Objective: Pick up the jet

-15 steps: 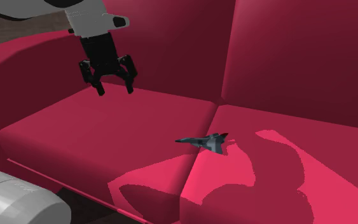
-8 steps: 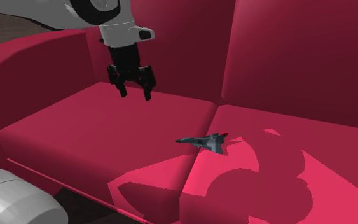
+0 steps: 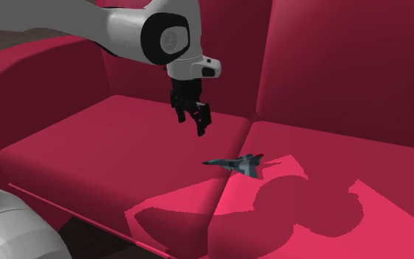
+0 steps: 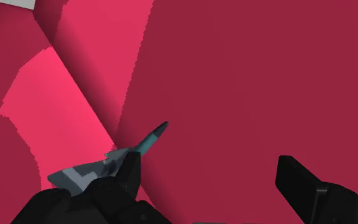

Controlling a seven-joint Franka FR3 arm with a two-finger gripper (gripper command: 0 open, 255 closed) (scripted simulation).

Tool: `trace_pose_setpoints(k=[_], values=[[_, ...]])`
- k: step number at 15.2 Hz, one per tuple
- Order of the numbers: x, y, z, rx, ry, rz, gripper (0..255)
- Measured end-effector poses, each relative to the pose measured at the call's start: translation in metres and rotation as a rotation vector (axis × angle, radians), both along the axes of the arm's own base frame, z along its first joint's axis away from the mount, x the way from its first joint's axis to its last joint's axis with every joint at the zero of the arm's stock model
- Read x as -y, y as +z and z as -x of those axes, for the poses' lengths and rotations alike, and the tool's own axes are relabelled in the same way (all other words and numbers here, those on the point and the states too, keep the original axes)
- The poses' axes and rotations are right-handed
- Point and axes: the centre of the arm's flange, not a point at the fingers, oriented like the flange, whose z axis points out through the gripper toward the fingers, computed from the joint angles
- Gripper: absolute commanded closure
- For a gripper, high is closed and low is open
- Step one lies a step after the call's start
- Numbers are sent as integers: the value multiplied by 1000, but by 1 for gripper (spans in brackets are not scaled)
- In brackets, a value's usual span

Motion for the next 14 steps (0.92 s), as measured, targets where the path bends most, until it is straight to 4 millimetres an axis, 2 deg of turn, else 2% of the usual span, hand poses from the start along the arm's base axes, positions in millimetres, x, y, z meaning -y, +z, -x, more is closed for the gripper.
trace_pose_setpoints(k=[5,10,14], values=[[59,-32,-10,38,-267,-67,0],[116,-72,-4,74,-526,-132,0],[123,-94,0,81,-571,-142,0]])
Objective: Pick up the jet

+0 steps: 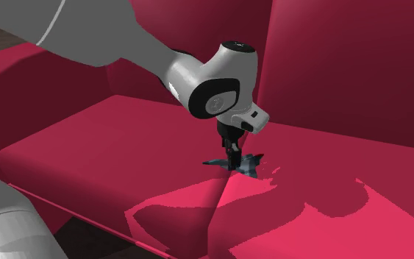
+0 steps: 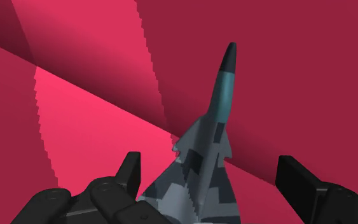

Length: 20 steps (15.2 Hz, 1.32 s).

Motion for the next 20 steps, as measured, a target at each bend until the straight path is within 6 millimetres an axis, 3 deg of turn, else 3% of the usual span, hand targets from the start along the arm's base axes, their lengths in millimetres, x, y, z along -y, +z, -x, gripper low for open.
trace_pose_setpoints(k=[4,5,15,20], values=[[0,-21,0,0,-3,-1,0],[0,-23,0,0,-3,-1,255],[0,-24,1,3,-4,1,255],[1,-3,0,1,-3,0,255]])
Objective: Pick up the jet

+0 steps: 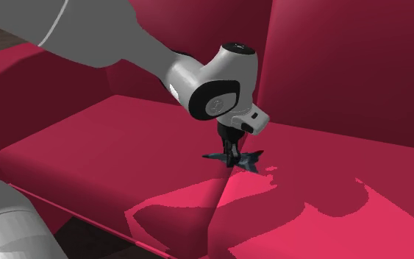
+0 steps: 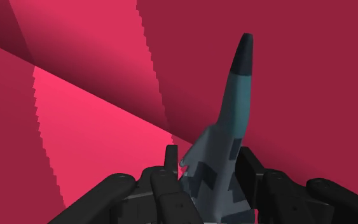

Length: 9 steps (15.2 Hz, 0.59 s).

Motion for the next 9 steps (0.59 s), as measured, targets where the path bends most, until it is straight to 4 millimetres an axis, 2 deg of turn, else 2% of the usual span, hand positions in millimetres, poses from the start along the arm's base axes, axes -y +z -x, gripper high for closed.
trace_pose_setpoints(k=[9], values=[[-1,47,1,0,0,0,255]])
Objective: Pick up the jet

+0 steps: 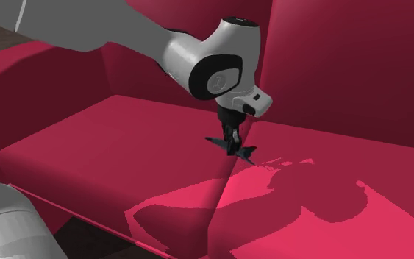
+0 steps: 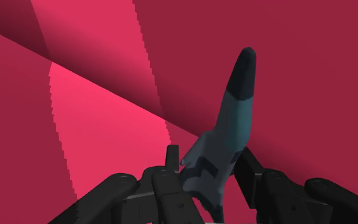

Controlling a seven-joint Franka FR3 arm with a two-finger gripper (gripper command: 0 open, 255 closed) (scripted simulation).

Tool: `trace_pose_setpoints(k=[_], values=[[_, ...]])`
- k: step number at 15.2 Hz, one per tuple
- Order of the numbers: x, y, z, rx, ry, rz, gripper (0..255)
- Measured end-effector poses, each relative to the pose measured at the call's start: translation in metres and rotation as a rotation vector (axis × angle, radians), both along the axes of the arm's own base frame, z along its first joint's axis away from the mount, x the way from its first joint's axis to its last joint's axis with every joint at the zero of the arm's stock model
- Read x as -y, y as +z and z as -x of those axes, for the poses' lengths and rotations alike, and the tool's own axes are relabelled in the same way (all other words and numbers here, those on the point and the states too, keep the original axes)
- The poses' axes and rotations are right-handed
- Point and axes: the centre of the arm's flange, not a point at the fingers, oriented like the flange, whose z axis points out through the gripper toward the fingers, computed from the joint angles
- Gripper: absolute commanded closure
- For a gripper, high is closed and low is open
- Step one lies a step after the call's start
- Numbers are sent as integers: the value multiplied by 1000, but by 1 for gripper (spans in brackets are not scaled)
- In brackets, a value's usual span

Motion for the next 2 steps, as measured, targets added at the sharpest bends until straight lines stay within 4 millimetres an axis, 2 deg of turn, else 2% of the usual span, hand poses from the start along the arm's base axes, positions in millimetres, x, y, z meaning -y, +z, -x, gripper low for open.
trace_pose_setpoints(k=[2], values=[[0,8,-1,0,0,0,255]])
